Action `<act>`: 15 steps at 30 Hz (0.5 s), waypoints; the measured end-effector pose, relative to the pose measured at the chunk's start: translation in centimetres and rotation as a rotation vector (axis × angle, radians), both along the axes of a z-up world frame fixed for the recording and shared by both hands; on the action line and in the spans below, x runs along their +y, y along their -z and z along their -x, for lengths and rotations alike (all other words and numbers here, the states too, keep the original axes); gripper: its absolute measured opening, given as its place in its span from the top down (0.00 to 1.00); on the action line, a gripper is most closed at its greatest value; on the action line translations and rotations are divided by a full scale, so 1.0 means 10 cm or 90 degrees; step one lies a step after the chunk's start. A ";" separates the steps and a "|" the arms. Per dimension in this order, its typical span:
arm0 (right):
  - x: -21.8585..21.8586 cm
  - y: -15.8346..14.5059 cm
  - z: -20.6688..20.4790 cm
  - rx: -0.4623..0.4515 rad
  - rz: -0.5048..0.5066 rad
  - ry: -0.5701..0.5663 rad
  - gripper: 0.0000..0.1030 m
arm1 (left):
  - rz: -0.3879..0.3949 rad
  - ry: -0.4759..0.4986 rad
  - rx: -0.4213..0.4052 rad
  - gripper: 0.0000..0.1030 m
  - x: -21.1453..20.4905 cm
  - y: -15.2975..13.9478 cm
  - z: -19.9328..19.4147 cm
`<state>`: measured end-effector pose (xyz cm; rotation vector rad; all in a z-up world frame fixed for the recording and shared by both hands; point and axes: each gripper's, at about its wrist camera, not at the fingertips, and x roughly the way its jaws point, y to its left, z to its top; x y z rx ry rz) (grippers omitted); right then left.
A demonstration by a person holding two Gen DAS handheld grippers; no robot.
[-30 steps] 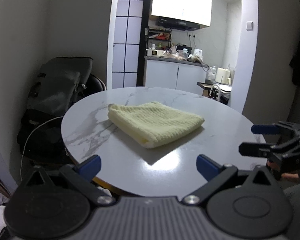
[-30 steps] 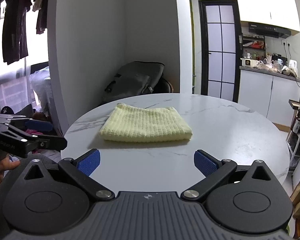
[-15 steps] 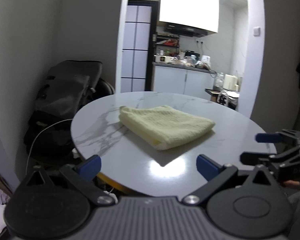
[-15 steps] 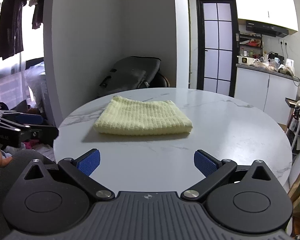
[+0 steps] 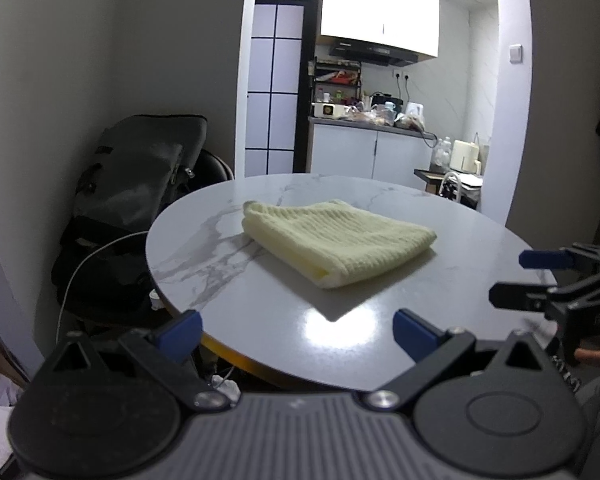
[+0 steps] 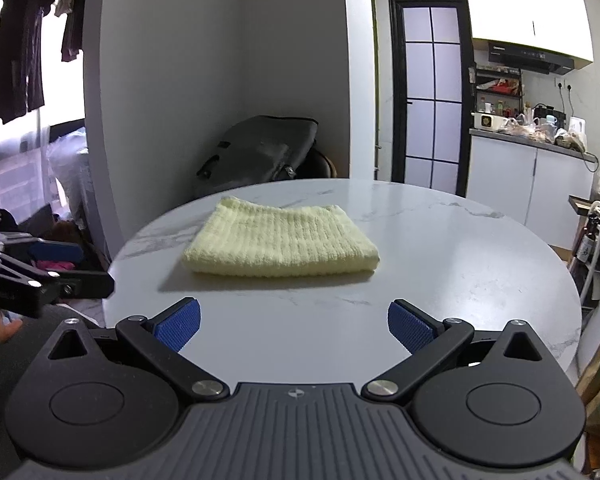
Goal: Fold towel
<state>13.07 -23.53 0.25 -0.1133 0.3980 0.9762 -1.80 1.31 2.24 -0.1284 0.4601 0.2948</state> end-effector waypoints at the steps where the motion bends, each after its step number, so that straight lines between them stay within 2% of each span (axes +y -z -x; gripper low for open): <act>1: 0.00 -0.01 0.00 0.000 0.000 -0.001 0.01 | 0.001 0.000 0.000 0.00 0.00 0.00 0.00; 15: 0.04 0.00 0.02 -0.004 0.015 -0.014 0.01 | 0.000 0.012 0.011 0.00 -0.01 0.03 -0.01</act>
